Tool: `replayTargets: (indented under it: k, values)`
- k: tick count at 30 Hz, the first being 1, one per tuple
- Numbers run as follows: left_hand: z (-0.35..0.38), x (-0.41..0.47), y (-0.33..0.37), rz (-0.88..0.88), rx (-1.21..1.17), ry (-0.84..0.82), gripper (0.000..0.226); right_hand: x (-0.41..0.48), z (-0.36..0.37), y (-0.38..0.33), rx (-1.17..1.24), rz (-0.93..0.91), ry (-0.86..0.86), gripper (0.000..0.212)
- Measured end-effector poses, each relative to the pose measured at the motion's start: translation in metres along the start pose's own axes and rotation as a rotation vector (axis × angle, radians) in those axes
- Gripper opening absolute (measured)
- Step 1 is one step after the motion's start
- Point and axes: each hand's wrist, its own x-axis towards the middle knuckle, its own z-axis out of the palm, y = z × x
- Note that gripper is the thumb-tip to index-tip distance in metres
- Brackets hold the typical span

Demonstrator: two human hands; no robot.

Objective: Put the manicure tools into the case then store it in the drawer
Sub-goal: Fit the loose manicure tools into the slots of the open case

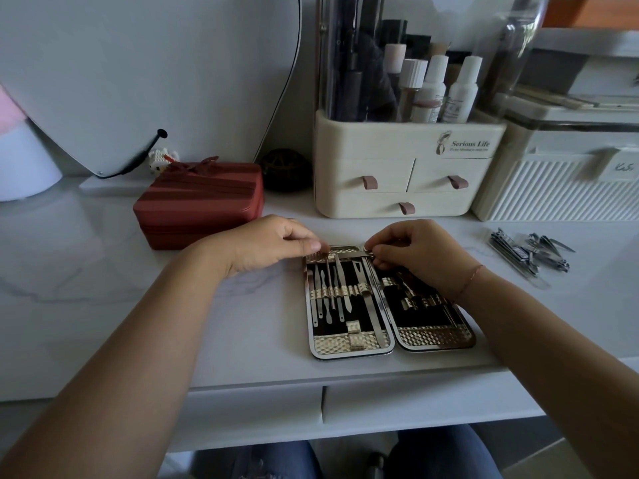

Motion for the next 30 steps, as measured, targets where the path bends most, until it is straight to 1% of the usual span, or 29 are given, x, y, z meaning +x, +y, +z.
replayTargets:
  k: [7, 12, 18, 25, 30]
  values:
    - [-0.0005, -0.0025, 0.0008, 0.007, -0.003, -0.044, 0.016, 0.0005, 0.0004, 0.0002, 0.005, 0.009, -0.004, 0.01]
    - [-0.0022, -0.0015, -0.0025, -0.008, -0.032, -0.005, 0.019, -0.0007, 0.0, 0.0, 0.013, 0.008, 0.0, 0.01]
    - [-0.0013, -0.0024, -0.0006, 0.007, 0.015, -0.019, 0.023, -0.0009, 0.0001, -0.0002, 0.009, 0.001, -0.006, 0.009]
    - [-0.0006, -0.0035, 0.0039, 0.01, 0.109, -0.021, 0.019, -0.0011, 0.0004, -0.0008, -0.011, -0.003, -0.001, 0.009]
    - [-0.0008, -0.0035, 0.0038, 0.005, 0.109, -0.018, 0.016, -0.001, 0.0008, -0.0014, -0.002, 0.002, 0.0, 0.01]
